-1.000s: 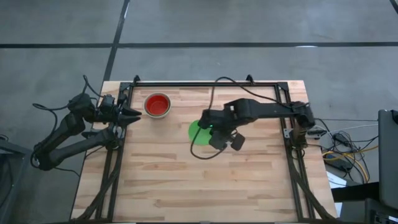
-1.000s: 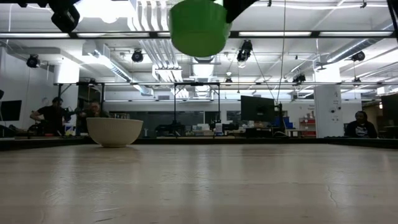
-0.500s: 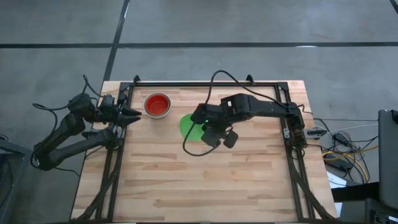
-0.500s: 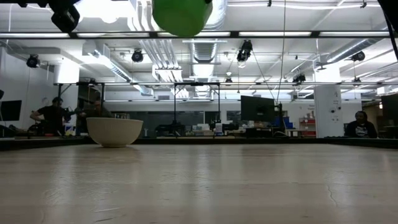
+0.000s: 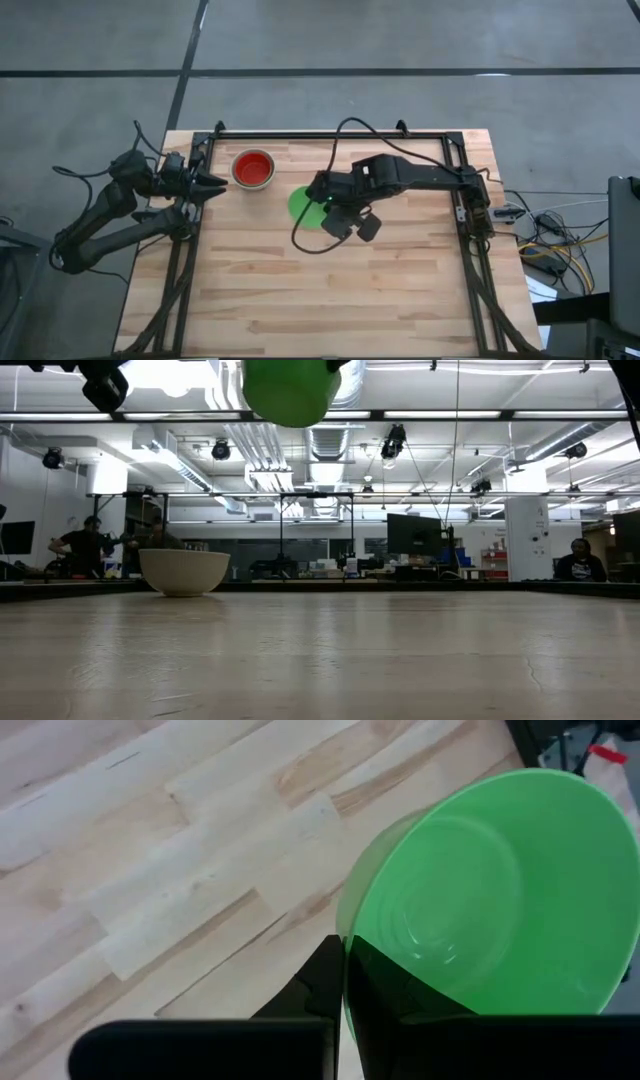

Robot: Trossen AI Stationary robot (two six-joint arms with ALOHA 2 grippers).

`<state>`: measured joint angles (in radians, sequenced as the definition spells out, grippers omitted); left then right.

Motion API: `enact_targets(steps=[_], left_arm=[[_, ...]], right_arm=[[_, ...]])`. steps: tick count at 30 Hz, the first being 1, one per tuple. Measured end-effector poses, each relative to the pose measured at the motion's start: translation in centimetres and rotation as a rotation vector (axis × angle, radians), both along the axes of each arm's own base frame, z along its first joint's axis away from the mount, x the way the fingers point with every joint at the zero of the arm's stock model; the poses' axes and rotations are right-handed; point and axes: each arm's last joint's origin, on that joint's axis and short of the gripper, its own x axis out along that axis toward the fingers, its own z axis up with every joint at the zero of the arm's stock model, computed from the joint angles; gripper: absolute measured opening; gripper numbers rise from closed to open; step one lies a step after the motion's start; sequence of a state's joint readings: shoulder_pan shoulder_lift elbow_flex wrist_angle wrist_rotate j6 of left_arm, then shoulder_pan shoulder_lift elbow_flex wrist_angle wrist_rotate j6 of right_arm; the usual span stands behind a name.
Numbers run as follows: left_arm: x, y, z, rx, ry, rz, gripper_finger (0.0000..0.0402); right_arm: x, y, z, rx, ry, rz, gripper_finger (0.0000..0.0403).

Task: Nest bowls inside each other
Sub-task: Stack the green bowl on the red bowl

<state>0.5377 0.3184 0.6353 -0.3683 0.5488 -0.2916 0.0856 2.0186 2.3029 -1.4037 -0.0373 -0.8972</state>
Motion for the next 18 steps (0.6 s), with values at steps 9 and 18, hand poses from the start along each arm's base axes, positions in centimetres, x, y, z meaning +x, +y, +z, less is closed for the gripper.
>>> enact_targets(steps=[9,18], left_arm=[[0.0,0.0,0.0,0.001,0.0,0.0,0.0103],[0.0,0.0,0.0,-0.003,0.0,0.0,0.0103]], right_arm=[[0.68,0.23,0.22,0.006,-0.074,0.004,0.0008],[0.86,0.39,0.35,0.013,-0.098,-0.006,0.0008]])
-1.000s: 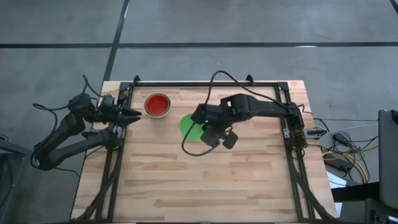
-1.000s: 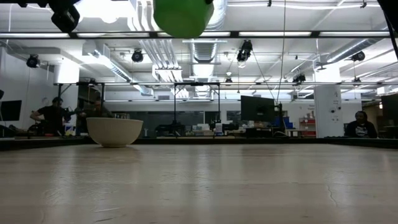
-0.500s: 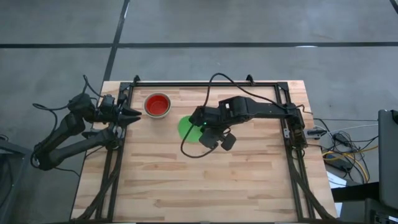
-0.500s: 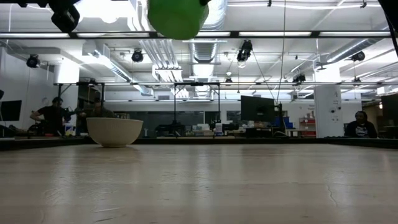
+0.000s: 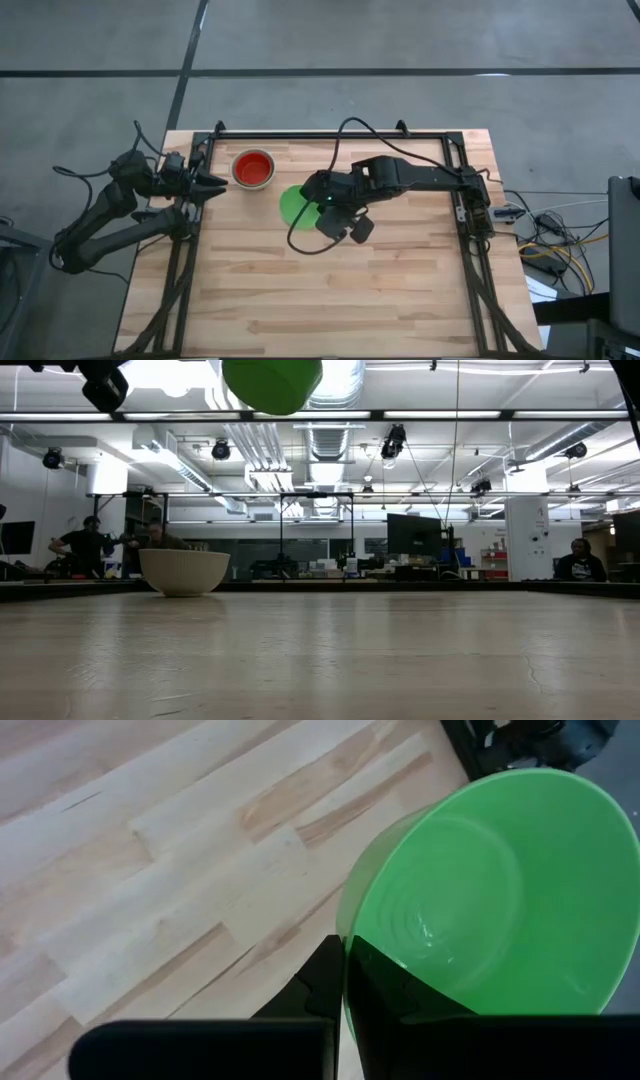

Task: Nest bowls inside each other
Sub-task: Stack the green bowl on the red bowl

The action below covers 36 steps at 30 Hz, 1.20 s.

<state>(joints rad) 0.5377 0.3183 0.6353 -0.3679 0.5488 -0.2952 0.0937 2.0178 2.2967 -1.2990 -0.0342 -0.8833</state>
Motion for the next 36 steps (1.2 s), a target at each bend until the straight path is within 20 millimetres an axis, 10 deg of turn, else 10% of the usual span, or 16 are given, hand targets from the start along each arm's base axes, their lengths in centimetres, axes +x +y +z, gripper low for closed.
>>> enact_targets(steps=[36], left_arm=[[0.07,0.06,-0.01,-0.027,0.003,0.006,0.0103]], right_arm=[[0.5,0.16,0.36,0.021,-0.062,-0.019,0.0008]])
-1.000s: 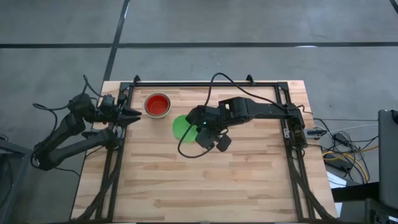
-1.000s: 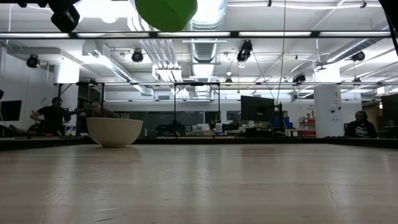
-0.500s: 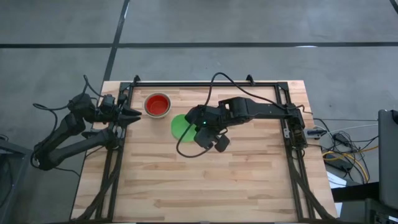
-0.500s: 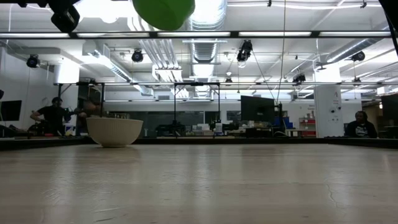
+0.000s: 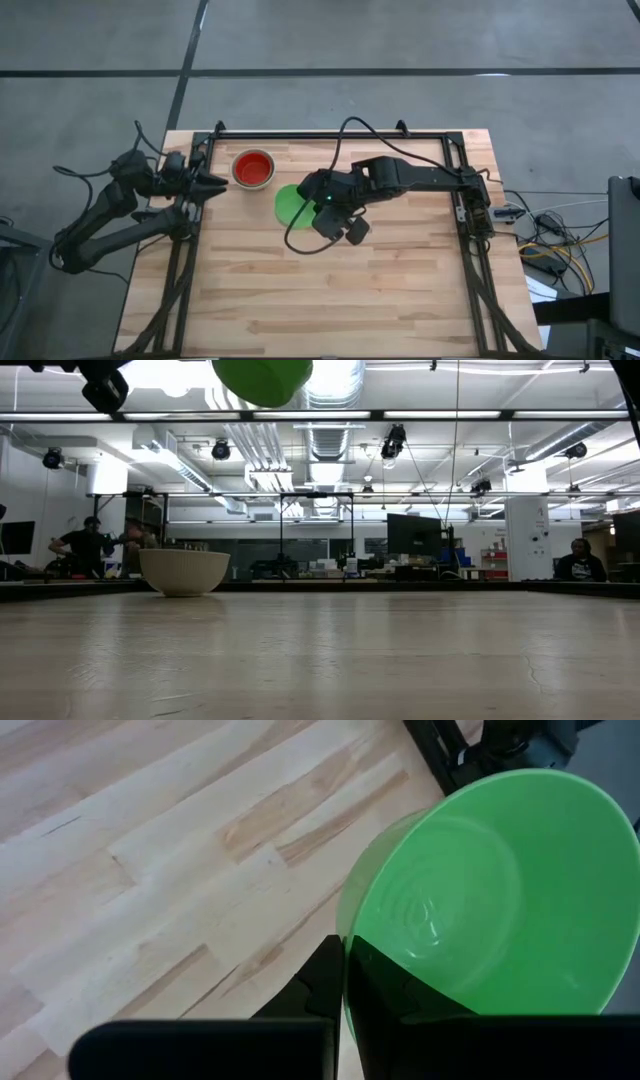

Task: Nest bowls inside each other
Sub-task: Stack the green bowl on the red bowl

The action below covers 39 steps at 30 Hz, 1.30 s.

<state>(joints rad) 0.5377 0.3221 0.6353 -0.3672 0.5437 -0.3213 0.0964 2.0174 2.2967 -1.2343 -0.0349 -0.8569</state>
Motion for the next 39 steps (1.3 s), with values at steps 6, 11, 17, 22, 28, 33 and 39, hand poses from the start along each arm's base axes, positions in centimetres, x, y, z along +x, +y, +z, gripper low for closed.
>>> enact_targets(steps=[6,11,17,22,28,33,39], left_arm=[[0.1,0.1,0.0,-0.091,0.007,0.008,0.0103],[0.5,0.3,-0.2,-0.108,0.025,0.01,0.0103],[1.0,0.5,-0.4,-0.196,0.054,-0.016,0.0103],[1.8,0.6,-0.5,-0.236,0.093,-0.147,0.0101],[2.8,1.2,1.3,-0.123,0.09,-0.16,0.0087],[3.1,1.4,4.6,0.041,0.059,-0.181,0.0069],[3.0,1.3,7.7,0.088,0.186,-0.207,0.0056]], right_arm=[[0.0,0.2,0.0,0.032,0.004,0.024,0.0008],[-0.1,0.2,0.0,0.04,0.009,0.03,0.0008],[-0.2,0.2,-0.1,0.035,0.027,0.027,0.0008],[-0.4,0.2,-0.2,0.033,0.045,0.026,0.0008],[-0.3,0.2,-0.7,0.035,0.067,0.015,0.0008],[-0.2,0.2,-1.5,0.042,0.098,-0.001,0.0008],[-0.1,0.2,-2.3,0.039,0.128,-0.002,0.0008]])
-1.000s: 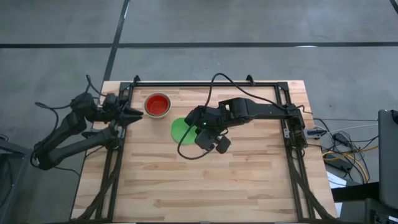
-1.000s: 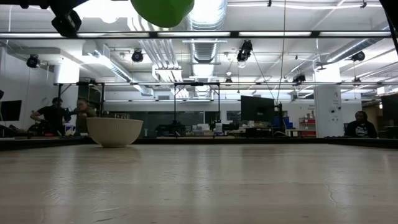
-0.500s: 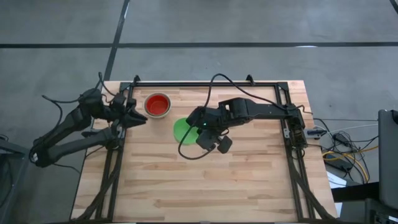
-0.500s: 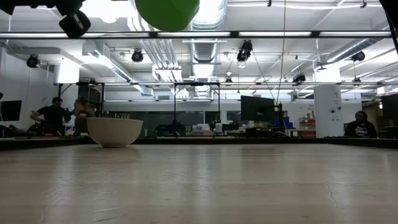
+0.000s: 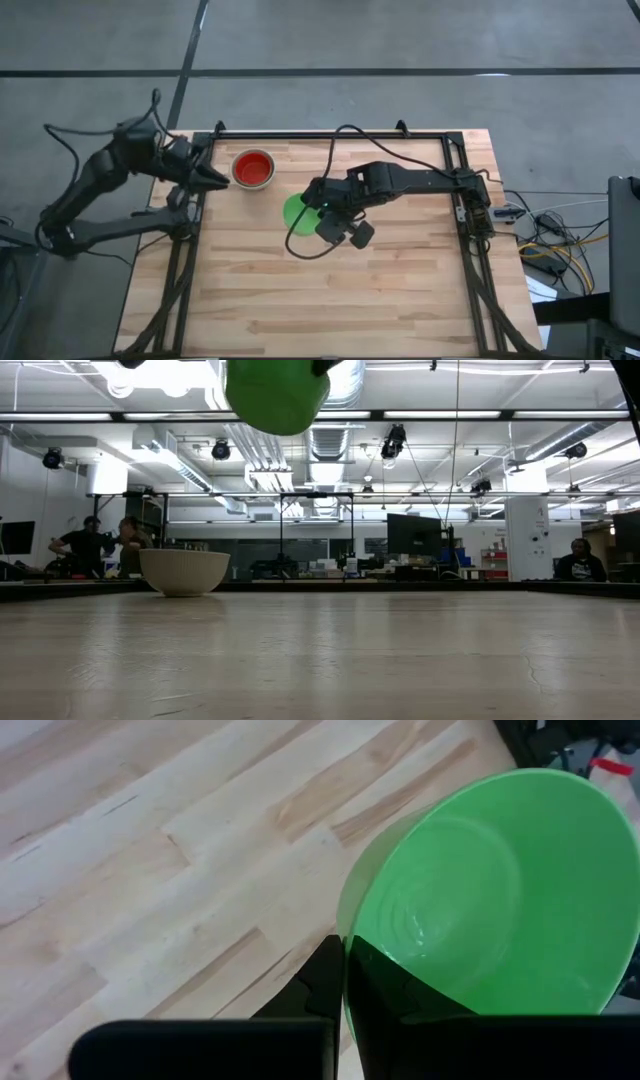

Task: Nest bowls inside each other
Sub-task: Stack the green bowl on the red bowl

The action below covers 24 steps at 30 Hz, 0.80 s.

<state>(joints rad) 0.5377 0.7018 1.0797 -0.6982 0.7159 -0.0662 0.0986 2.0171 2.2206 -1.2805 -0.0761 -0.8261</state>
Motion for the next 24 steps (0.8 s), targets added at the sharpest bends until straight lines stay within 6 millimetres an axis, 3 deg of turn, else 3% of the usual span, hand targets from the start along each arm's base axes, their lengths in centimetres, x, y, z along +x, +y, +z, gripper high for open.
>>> enact_targets(steps=[9,20,24], left_arm=[[1.6,0.8,1.2,-0.022,0.233,-0.029,0.0055],[5.4,1.2,-0.5,-0.023,0.327,-0.172,0.0054],[5.7,1.1,0.1,0.062,0.293,-0.229,0.0054]], right_arm=[[0.2,-0.1,0.0,-0.056,-0.032,0.009,0.0008],[0.3,-0.4,0.1,-0.056,-0.041,-0.006,0.0008],[0.4,-0.4,0.1,-0.056,-0.042,-0.008,0.0008]])
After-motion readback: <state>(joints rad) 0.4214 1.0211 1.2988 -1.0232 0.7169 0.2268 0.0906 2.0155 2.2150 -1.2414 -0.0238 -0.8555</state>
